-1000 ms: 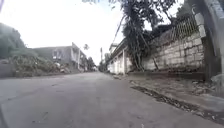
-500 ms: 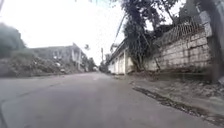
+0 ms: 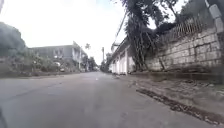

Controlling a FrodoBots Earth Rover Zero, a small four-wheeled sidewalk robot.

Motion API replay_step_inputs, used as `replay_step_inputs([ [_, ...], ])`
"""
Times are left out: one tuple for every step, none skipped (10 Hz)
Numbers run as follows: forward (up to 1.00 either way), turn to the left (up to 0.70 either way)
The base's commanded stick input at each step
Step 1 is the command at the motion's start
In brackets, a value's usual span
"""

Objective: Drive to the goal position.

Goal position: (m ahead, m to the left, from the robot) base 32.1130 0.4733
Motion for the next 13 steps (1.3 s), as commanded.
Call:
replay_step_inputs([
  [0.70,0.35],
  [0.70,0.16],
  [0.70,0.00],
  [0.70,0.00],
  [0.70,0.00],
  [0.70,0.00],
  [0.70,0.00],
  [0.70,0.00],
  [0.70,0.00],
  [0.70,0.00],
  [0.70,0.00],
  [0.70,0.00],
  [0.70,0.00],
])
